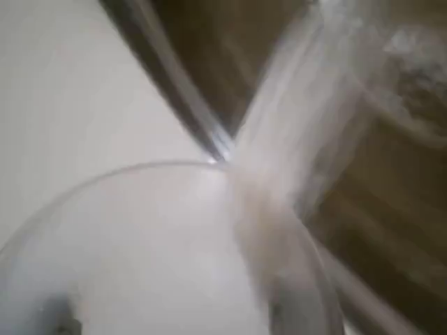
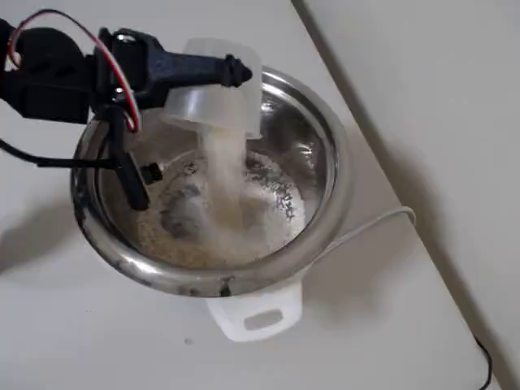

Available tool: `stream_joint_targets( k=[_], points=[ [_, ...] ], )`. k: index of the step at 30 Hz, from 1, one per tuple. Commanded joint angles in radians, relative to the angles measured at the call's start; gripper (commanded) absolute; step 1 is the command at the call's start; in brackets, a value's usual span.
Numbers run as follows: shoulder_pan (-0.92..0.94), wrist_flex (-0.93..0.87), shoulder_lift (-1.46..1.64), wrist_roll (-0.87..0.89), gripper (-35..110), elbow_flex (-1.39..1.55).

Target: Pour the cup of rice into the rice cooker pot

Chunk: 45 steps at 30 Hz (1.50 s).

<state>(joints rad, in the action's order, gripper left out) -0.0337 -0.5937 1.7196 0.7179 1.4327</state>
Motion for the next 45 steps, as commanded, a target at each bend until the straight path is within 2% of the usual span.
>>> stream_joint_targets(
  k=[1,11,15,20,26,30,35,39,45],
  points=[
    [0.015,-0.012,0.009,0.054,12,-0.098],
    [0.032,-0.052,0.017,0.104,12,-0.135],
    [0.026,-0.051,0.006,0.044,12,-0.164],
    [-0.006,-0.012,0.012,-0.218,12,-0.202],
    [-0.086,0.009,0.012,-0.816,13,-0.216],
    [-0.135,-0.031,0.043,-1.163,13,-0.222],
    [-0.272,-0.161,0.14,-1.468,13,-0.213],
    [-0.397,-0.295,0.224,-1.571,14,-0.19],
    [-0.508,-0.37,0.31,-1.628,15,-0.149]
  ],
)
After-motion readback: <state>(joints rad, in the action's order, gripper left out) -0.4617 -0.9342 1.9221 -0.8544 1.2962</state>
